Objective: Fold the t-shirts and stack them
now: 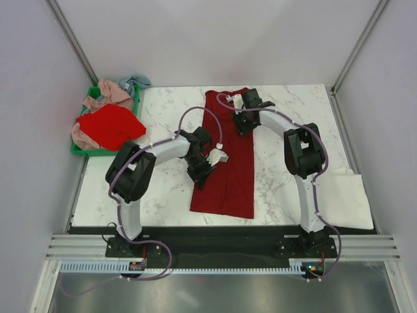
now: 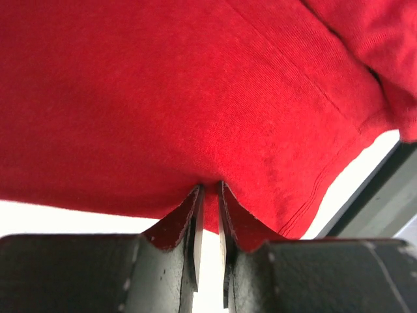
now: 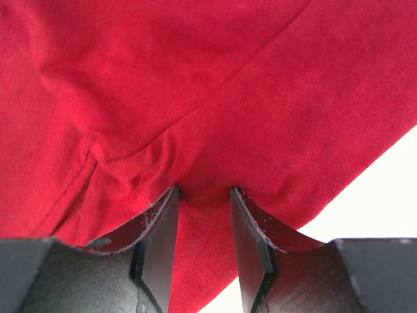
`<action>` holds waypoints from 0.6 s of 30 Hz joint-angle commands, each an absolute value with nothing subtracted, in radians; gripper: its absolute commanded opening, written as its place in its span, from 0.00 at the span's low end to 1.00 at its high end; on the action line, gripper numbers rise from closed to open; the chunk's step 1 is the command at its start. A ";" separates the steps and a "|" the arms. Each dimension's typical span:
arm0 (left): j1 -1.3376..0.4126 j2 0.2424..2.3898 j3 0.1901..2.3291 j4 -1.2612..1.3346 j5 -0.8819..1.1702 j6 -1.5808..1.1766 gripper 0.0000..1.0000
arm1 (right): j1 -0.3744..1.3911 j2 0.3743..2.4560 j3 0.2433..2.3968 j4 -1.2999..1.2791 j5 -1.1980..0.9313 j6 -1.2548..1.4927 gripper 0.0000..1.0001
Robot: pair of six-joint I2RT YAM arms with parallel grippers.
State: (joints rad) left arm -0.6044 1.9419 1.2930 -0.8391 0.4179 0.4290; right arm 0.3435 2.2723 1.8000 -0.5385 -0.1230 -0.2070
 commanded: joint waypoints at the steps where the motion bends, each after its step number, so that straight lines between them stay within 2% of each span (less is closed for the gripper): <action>1: -0.652 1.988 1.284 -0.822 0.482 0.367 0.22 | 0.350 2.338 1.859 -0.577 -0.123 -0.218 0.45; 7: -0.753 1.968 1.261 -0.822 0.509 0.359 0.22 | 0.351 2.358 1.870 -0.589 -0.149 -0.215 0.44; 18: -0.795 1.832 1.069 -0.819 0.469 0.359 0.22 | 0.354 2.214 1.660 -0.571 -0.117 -0.213 0.43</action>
